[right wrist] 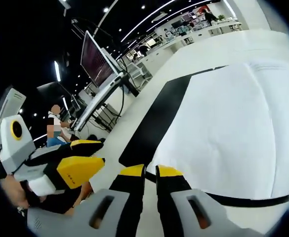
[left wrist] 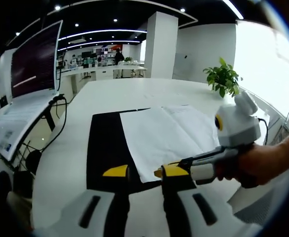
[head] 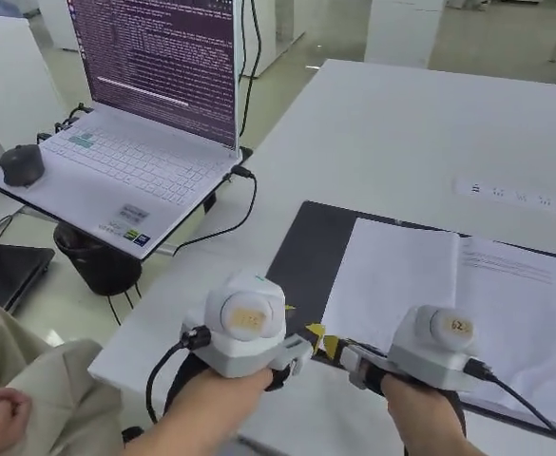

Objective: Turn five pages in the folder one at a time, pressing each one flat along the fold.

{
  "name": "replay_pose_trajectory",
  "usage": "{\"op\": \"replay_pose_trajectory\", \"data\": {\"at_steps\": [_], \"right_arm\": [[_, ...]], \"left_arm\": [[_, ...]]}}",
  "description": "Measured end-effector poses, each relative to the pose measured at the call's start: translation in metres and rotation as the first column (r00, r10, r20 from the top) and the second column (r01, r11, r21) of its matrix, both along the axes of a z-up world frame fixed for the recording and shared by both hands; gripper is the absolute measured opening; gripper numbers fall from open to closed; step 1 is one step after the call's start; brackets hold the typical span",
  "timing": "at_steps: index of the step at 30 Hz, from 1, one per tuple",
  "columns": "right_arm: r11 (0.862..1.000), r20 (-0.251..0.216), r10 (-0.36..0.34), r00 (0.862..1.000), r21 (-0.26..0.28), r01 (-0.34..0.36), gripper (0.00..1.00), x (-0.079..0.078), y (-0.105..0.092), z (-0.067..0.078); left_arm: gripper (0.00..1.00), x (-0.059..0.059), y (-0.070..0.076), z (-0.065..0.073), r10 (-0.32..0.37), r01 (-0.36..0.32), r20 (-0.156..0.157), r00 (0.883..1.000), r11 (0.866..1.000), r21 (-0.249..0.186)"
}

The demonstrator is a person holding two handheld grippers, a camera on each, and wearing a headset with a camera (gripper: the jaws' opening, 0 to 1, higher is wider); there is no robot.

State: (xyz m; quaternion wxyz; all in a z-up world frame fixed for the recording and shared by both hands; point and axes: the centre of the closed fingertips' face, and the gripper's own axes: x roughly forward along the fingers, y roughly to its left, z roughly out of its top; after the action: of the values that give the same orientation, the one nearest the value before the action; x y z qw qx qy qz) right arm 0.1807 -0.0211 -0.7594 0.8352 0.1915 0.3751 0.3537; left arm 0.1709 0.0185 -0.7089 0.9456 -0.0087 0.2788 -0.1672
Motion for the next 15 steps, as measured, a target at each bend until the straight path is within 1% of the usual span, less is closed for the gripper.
{"op": "replay_pose_trajectory", "data": {"at_steps": [1,2,3,4,5,6,8,9,10,11,12,15], "right_arm": [[0.999,-0.003,-0.038,0.999,0.022,0.038,0.06,0.004,-0.010,0.002],[0.998,-0.005,-0.059,0.998,0.026,0.059,0.06,0.007,-0.017,0.003],[0.997,-0.005,-0.080,0.997,0.023,0.080,0.06,0.010,-0.028,0.003],[0.995,-0.007,-0.091,0.996,0.027,0.091,0.06,0.012,-0.035,0.003],[0.993,-0.003,-0.115,0.993,0.042,0.115,0.06,0.013,-0.044,0.006],[0.990,-0.004,-0.130,0.991,0.046,0.130,0.06,0.014,-0.050,0.007],[0.986,-0.010,-0.159,0.987,0.053,0.159,0.07,0.017,-0.065,0.009],[0.984,-0.010,-0.169,0.986,0.062,0.169,0.07,0.019,-0.069,0.011],[0.981,-0.010,-0.182,0.983,0.068,0.182,0.07,0.021,-0.076,0.012],[0.980,-0.011,-0.188,0.982,0.067,0.188,0.07,0.022,-0.081,0.012],[0.979,-0.010,-0.192,0.981,0.069,0.193,0.07,0.023,-0.084,0.013],[0.977,-0.017,-0.200,0.980,0.073,0.201,0.06,0.029,-0.096,0.012]], "left_arm": [[0.23,0.002,-0.006,-0.008,-0.015,0.016,-0.019,1.000,1.000,0.003],[0.22,0.004,-0.011,-0.012,-0.029,0.030,-0.022,0.999,1.000,0.005],[0.23,0.005,-0.018,-0.020,-0.055,0.056,-0.036,0.998,0.998,0.014],[0.23,0.007,-0.022,-0.026,-0.073,0.074,-0.047,0.996,0.997,0.022],[0.23,0.010,-0.027,-0.033,-0.088,0.090,-0.055,0.995,0.995,0.036],[0.24,0.013,-0.029,-0.039,-0.091,0.093,-0.060,0.994,0.995,0.042],[0.24,0.020,-0.033,-0.050,-0.094,0.098,-0.063,0.994,0.994,0.051],[0.23,0.023,-0.033,-0.053,-0.088,0.092,-0.063,0.994,0.994,0.055],[0.22,0.027,-0.033,-0.056,-0.080,0.084,-0.057,0.995,0.995,0.060],[0.20,0.029,-0.033,-0.057,-0.071,0.073,-0.043,0.997,0.996,0.056],[0.19,0.032,-0.033,-0.059,-0.064,0.066,-0.033,0.997,0.996,0.062],[0.18,0.033,-0.032,-0.066,-0.044,0.046,-0.036,0.998,0.997,0.059]]}}
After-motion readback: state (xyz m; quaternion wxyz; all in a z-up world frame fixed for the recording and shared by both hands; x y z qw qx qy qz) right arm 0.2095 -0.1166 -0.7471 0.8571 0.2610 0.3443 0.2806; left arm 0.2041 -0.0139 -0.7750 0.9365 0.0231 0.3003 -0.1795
